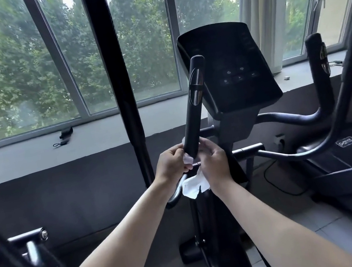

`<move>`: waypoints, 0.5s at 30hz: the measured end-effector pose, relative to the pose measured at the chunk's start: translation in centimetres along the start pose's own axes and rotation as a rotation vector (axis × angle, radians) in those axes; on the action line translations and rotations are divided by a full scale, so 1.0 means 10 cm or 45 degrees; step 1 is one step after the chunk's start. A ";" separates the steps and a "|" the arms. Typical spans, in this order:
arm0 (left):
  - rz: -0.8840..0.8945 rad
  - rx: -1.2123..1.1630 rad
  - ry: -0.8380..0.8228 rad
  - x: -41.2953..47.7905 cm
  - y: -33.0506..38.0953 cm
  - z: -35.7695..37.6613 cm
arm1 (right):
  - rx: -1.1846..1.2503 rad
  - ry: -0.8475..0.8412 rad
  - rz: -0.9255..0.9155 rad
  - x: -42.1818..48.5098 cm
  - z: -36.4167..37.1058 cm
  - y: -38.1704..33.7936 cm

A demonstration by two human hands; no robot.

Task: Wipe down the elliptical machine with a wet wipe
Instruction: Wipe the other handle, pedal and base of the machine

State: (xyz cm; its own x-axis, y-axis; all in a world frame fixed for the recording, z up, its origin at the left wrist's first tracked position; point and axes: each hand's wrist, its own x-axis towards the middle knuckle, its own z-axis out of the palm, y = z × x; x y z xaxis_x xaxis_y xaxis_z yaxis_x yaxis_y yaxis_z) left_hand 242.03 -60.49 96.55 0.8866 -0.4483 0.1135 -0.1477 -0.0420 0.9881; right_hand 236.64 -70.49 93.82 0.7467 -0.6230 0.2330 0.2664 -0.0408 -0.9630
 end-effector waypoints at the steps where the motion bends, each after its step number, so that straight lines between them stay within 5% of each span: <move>1: -0.015 -0.033 0.009 -0.02 0.04 0.01 | 0.037 0.018 -0.003 -0.01 -0.01 -0.05; 15: 0.124 -0.236 0.046 -0.21 0.42 0.24 | 0.034 -0.027 0.044 -0.21 -0.13 -0.20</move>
State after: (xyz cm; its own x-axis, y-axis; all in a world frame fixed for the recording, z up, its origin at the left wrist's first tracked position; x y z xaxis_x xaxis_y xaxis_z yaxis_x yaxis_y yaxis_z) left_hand 238.51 -61.87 100.18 0.8877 -0.4099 0.2097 -0.1531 0.1667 0.9740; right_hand 233.75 -70.16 95.11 0.7685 -0.6068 0.2031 0.2565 0.0014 -0.9665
